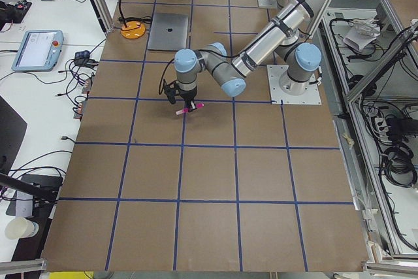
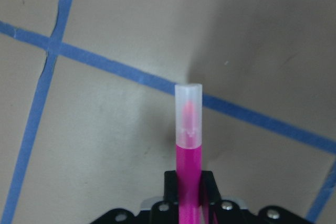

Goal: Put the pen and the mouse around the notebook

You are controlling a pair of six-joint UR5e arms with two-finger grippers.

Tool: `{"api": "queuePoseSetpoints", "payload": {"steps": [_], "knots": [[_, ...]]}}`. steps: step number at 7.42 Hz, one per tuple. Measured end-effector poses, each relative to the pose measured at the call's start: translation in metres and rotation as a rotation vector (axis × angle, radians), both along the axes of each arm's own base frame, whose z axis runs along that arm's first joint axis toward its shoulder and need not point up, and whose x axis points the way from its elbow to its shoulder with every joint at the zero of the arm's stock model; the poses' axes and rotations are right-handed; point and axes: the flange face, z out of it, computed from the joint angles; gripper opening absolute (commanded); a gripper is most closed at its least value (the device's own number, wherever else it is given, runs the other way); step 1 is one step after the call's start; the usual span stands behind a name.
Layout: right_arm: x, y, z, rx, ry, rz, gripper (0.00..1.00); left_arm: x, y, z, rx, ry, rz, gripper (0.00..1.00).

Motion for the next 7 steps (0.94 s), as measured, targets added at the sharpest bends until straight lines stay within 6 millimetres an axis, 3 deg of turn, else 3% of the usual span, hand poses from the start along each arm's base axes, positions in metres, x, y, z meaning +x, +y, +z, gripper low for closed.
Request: {"api": "queuePoseSetpoints", "payload": {"steps": [2,4,5,7], "knots": [[0.000,-0.001,-0.005,0.008,0.004,-0.006,1.00,-0.096,-0.018,0.025,-0.039,0.025,0.140,0.00],[-0.003,-0.004,0.010,-0.003,0.048,0.001,1.00,-0.190,-0.014,0.041,-0.065,0.061,0.302,0.00],[0.000,-0.007,0.034,-0.016,0.062,0.008,1.00,-0.238,-0.008,0.042,-0.066,0.087,0.380,0.00],[0.023,0.000,0.106,-0.032,0.075,0.036,1.00,-0.321,0.009,0.032,-0.042,0.118,0.526,0.00]]}}
